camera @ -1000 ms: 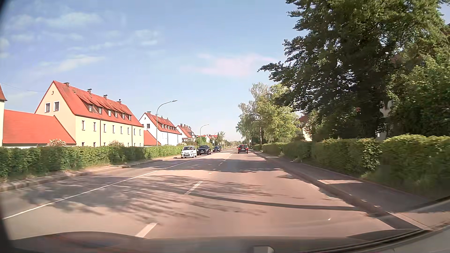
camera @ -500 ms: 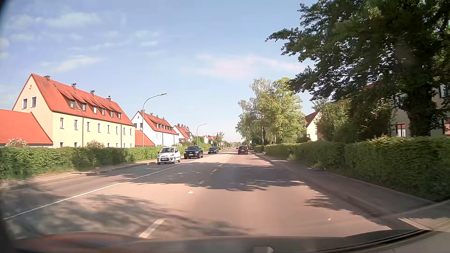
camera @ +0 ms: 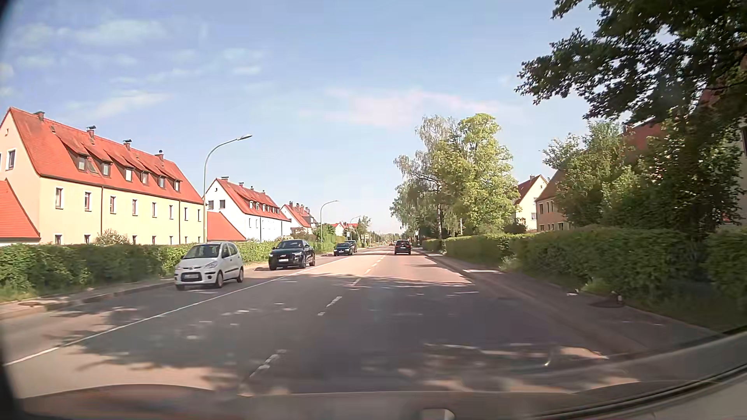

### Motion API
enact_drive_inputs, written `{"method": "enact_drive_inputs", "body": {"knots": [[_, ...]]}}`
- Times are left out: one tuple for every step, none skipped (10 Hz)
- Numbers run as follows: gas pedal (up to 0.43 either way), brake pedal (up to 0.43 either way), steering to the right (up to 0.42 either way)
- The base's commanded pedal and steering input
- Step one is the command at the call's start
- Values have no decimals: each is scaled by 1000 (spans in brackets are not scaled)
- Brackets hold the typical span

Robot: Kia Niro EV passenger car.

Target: Follow the waypoints while adhering to traffic rules and regulations

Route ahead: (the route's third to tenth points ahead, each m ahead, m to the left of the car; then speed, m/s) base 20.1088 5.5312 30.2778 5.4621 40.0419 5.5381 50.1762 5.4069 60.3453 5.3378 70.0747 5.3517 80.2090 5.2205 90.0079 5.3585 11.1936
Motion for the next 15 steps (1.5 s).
{"method": "enact_drive_inputs", "body": {"knots": [[79,0,-1],[79,0,-1],[79,0,0],[79,0,0],[79,0,0],[79,0,0],[79,0,1],[79,0,0],[79,0,1],[79,0,1],[79,0,1],[79,0,1],[79,0,1],[79,0,1],[79,0,1]]}}
